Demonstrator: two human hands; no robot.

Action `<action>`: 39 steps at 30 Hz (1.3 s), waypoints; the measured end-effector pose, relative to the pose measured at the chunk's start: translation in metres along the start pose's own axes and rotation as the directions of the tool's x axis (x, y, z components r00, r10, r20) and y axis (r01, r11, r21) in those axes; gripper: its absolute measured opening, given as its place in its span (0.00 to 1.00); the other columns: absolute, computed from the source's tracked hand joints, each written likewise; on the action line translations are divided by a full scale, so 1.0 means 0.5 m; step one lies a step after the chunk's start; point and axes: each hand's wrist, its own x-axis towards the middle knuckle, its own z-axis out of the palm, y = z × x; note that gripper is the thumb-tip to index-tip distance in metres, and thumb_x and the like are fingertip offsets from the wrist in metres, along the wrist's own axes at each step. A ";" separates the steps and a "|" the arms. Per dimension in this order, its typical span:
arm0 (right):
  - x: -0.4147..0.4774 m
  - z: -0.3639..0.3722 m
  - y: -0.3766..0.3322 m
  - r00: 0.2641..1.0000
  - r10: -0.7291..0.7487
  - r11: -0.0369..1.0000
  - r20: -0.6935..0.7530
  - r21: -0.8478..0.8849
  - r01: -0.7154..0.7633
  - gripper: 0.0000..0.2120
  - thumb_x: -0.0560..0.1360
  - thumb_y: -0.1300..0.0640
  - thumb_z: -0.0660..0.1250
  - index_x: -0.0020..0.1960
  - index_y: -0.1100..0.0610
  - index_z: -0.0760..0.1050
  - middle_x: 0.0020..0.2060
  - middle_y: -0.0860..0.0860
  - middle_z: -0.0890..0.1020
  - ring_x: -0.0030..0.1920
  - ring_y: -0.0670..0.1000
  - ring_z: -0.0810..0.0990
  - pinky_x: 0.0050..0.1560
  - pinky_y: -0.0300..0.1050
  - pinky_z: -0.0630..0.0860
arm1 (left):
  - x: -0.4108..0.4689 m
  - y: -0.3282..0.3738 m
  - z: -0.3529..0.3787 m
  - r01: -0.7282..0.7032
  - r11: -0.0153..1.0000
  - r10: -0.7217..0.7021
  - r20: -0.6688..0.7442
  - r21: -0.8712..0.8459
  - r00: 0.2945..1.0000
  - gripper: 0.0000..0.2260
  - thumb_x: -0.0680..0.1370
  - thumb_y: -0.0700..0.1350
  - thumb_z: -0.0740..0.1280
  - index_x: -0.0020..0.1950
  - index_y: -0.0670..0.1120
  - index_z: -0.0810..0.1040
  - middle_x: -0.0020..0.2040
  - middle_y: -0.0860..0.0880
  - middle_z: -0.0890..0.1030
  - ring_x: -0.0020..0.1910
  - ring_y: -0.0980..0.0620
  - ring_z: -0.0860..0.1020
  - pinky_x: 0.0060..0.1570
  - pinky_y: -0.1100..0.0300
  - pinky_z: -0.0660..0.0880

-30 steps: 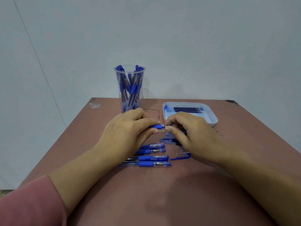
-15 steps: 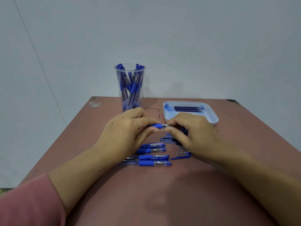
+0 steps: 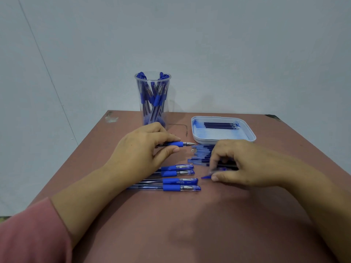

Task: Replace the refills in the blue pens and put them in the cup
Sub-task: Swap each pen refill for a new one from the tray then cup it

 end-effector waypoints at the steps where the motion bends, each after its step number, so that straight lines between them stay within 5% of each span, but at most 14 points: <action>1: 0.000 -0.003 0.005 0.998 0.031 0.999 -0.047 0.043 -0.029 0.04 0.71 0.45 0.71 0.44 0.42 0.77 0.41 0.39 0.79 0.44 0.41 0.77 0.46 0.39 0.75 | 0.000 0.001 -0.001 -0.001 1.000 0.001 0.005 -0.004 1.000 0.15 0.77 0.58 0.63 0.58 0.54 0.82 0.45 0.59 0.77 0.42 0.60 0.75 0.41 0.62 0.76; 7: 0.023 0.014 0.006 0.913 -0.035 0.996 -0.405 0.066 0.068 0.08 0.72 0.51 0.73 0.44 0.41 0.75 0.39 0.42 0.81 0.40 0.46 0.79 0.44 0.48 0.77 | -0.003 0.004 0.002 -0.029 0.999 0.030 0.021 -0.014 0.999 0.15 0.78 0.57 0.62 0.59 0.54 0.82 0.46 0.61 0.75 0.43 0.61 0.75 0.43 0.65 0.74; 14: 0.043 0.040 -0.016 0.897 -0.082 0.985 -0.434 0.099 0.138 0.08 0.73 0.48 0.71 0.44 0.36 0.74 0.42 0.38 0.80 0.44 0.44 0.80 0.44 0.43 0.77 | -0.004 0.008 0.009 -0.057 0.998 0.058 0.020 -0.036 0.998 0.16 0.78 0.58 0.62 0.59 0.55 0.82 0.45 0.62 0.74 0.42 0.62 0.74 0.41 0.67 0.73; 21: 0.050 0.060 -0.034 0.879 -0.060 0.983 -0.473 0.123 0.133 0.05 0.73 0.53 0.72 0.48 0.49 0.82 0.40 0.41 0.82 0.45 0.42 0.79 0.44 0.36 0.74 | -0.006 0.012 0.016 -0.061 0.998 0.061 0.009 -0.024 0.998 0.14 0.78 0.56 0.61 0.56 0.53 0.83 0.43 0.59 0.75 0.39 0.62 0.70 0.35 0.58 0.76; 29: 0.061 0.055 -0.033 0.860 -0.060 0.977 -0.507 0.146 0.154 0.03 0.74 0.53 0.70 0.47 0.47 0.78 0.40 0.40 0.81 0.45 0.44 0.78 0.45 0.33 0.73 | 0.001 0.035 0.012 -0.026 0.998 0.027 -0.026 0.056 0.999 0.17 0.79 0.57 0.58 0.58 0.53 0.82 0.45 0.56 0.76 0.40 0.56 0.75 0.35 0.54 0.76; 34: 0.063 0.040 -0.013 0.861 0.082 0.936 -0.501 0.335 0.106 0.07 0.75 0.56 0.70 0.45 0.44 0.75 0.40 0.37 0.79 0.40 0.40 0.77 0.43 0.29 0.71 | -0.023 0.057 0.004 0.094 0.959 -0.124 0.098 0.266 0.987 0.31 0.77 0.64 0.51 0.75 0.49 0.66 0.61 0.53 0.75 0.57 0.50 0.75 0.51 0.55 0.72; 39: 0.053 0.013 0.019 0.820 0.241 0.857 -0.519 0.510 0.070 0.04 0.75 0.57 0.70 0.45 0.48 0.77 0.36 0.47 0.75 0.34 0.44 0.70 0.39 0.37 0.70 | -0.053 0.074 -0.003 0.248 0.906 -0.363 0.331 0.343 0.871 0.45 0.70 0.74 0.37 0.80 0.48 0.40 0.80 0.52 0.49 0.78 0.52 0.49 0.75 0.52 0.54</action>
